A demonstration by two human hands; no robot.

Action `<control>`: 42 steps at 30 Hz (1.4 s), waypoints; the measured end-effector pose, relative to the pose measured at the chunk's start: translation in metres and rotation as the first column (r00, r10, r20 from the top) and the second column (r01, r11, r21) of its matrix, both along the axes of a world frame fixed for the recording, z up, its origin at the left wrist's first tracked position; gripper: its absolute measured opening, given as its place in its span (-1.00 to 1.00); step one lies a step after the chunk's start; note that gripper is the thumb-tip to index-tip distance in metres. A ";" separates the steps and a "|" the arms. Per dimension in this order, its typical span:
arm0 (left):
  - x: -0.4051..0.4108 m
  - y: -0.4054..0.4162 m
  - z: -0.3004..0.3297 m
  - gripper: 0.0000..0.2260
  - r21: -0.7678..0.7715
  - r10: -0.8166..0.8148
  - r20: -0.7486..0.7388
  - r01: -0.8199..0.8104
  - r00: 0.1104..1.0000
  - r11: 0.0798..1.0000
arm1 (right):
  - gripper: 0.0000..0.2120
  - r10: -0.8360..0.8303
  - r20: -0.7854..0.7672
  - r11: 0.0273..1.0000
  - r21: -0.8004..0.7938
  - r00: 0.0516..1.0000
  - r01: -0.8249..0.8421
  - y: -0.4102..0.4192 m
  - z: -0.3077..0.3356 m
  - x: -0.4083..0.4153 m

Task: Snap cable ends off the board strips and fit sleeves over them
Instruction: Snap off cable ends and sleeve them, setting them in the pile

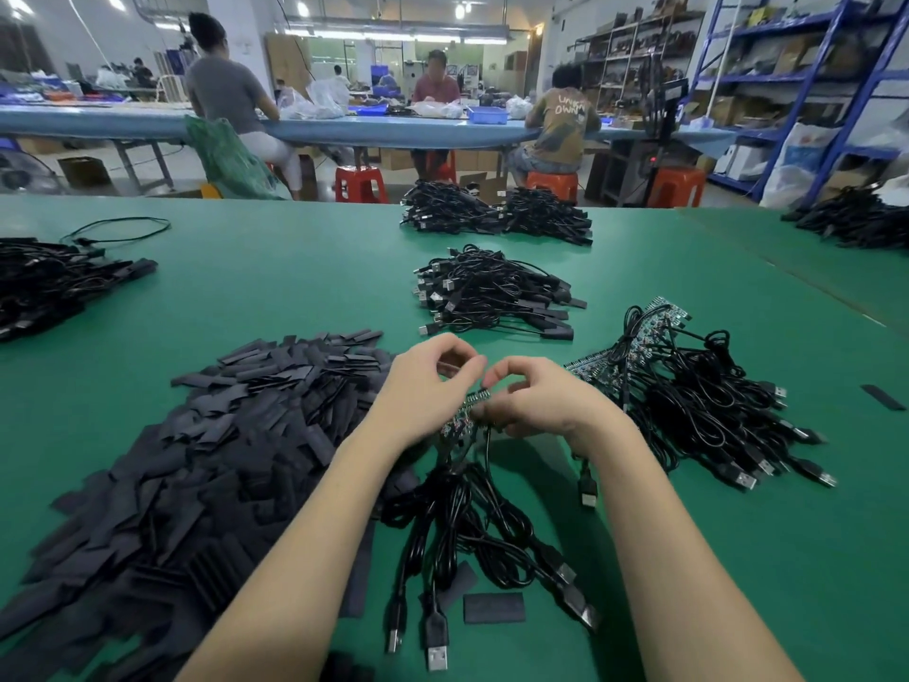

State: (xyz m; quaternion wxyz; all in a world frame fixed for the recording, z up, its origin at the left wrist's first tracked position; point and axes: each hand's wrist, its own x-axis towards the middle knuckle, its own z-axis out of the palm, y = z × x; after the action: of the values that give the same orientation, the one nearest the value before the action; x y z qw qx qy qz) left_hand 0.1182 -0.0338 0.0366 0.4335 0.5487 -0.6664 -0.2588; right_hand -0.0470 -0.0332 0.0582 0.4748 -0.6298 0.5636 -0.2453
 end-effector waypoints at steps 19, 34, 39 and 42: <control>0.009 0.005 0.009 -0.73 0.291 -0.023 -0.833 0.472 0.553 0.832 | -0.94 -0.255 0.701 0.941 0.339 0.666 0.002 0.000 -0.012 0.001; 0.000 0.009 0.009 -0.80 0.301 -0.029 -0.793 0.432 0.609 0.850 | -0.95 -0.303 0.844 0.907 0.398 0.443 -0.136 0.010 -0.004 0.001; -0.001 0.004 -0.013 -0.88 0.088 -0.005 -0.076 0.011 0.997 0.996 | -0.94 -0.160 0.808 0.971 0.232 0.567 -0.057 0.012 0.016 -0.015; -0.005 0.003 -0.015 -0.85 -0.120 0.074 0.226 -0.048 0.971 0.992 | -0.94 -0.153 0.837 0.976 0.213 0.526 -0.055 0.013 0.026 -0.013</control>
State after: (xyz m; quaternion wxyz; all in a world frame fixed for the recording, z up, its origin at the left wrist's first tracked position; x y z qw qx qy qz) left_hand 0.1135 -0.0303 0.0218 0.3917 0.5696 -0.7086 -0.1417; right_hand -0.0596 -0.0207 0.0840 0.7460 -0.3600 0.3019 -0.4720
